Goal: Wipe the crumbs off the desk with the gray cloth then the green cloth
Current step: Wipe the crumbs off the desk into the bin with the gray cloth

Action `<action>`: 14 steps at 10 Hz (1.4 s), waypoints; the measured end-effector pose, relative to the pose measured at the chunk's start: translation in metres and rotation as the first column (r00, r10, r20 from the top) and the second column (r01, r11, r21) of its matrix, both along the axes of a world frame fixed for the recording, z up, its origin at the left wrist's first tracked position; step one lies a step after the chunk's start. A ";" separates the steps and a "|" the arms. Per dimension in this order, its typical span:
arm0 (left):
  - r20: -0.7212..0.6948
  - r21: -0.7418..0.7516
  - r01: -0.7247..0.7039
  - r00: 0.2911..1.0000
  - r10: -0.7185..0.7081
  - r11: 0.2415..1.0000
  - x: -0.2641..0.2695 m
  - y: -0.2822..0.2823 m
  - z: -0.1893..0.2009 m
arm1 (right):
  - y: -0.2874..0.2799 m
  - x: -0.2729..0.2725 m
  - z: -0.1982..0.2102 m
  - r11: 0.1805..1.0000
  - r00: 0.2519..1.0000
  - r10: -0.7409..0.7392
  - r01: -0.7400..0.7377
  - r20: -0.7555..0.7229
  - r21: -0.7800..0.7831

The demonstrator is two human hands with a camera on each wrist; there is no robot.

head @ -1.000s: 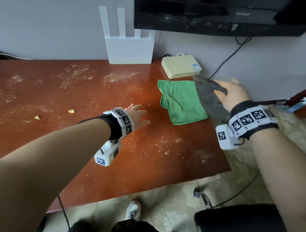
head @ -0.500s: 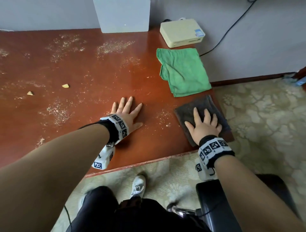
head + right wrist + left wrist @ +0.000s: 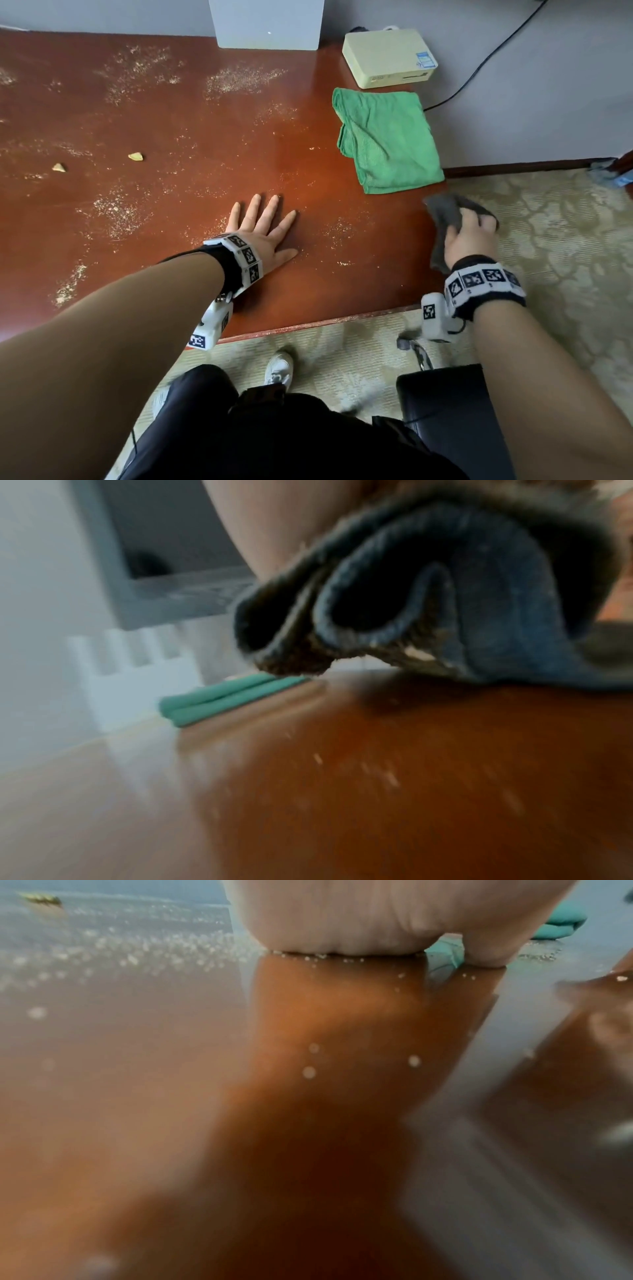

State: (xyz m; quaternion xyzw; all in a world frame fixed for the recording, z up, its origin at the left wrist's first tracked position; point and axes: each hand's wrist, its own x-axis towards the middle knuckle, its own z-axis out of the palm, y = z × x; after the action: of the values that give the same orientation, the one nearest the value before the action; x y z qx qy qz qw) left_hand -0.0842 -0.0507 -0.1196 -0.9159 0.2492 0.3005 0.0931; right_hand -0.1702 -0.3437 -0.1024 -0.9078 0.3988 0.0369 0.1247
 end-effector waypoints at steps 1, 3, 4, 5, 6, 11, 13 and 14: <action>-0.006 0.009 0.000 1.000 0.000 1.000 0.000 -0.001 0.001 | 0.021 -0.006 -0.012 1.000 0.986 0.013 -0.016 -0.168 -0.014; -0.018 0.021 -0.002 1.000 0.003 1.000 0.000 -0.001 0.003 | 0.090 -0.036 -0.006 0.717 0.701 0.698 -0.683 -0.148 0.144; -0.020 0.020 0.000 1.000 0.001 1.000 0.000 -0.002 0.004 | 0.066 -0.026 -0.003 0.808 0.816 0.578 -0.576 0.026 0.126; -0.014 0.017 0.001 1.000 -0.001 1.000 0.000 -0.002 0.004 | 0.024 -0.024 -0.007 0.985 0.978 0.166 -0.170 0.130 0.023; -0.016 0.022 -0.001 1.000 0.001 1.000 0.000 -0.002 0.003 | 0.025 -0.033 -0.012 1.000 0.995 0.026 -0.025 -0.091 0.008; 0.002 -0.011 0.004 1.000 -0.004 1.000 0.000 0.000 0.000 | 0.017 0.024 -0.010 0.997 0.978 -0.012 0.029 -0.210 0.077; -0.019 -0.027 0.014 1.000 -0.014 1.000 0.002 0.002 0.000 | 0.105 -0.003 -0.008 0.655 0.654 0.751 -0.718 -0.094 0.238; -0.030 -0.019 0.029 0.999 -0.029 0.999 0.003 0.002 -0.002 | 0.084 0.005 0.005 0.680 0.698 0.716 -0.698 0.005 0.225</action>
State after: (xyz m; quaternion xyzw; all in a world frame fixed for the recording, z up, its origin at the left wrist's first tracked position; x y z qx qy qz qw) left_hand -0.0813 -0.0482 -0.1213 -0.9083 0.2667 0.3108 0.0850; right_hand -0.1650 -0.2600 -0.0974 -0.9704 0.0159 0.1619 0.1787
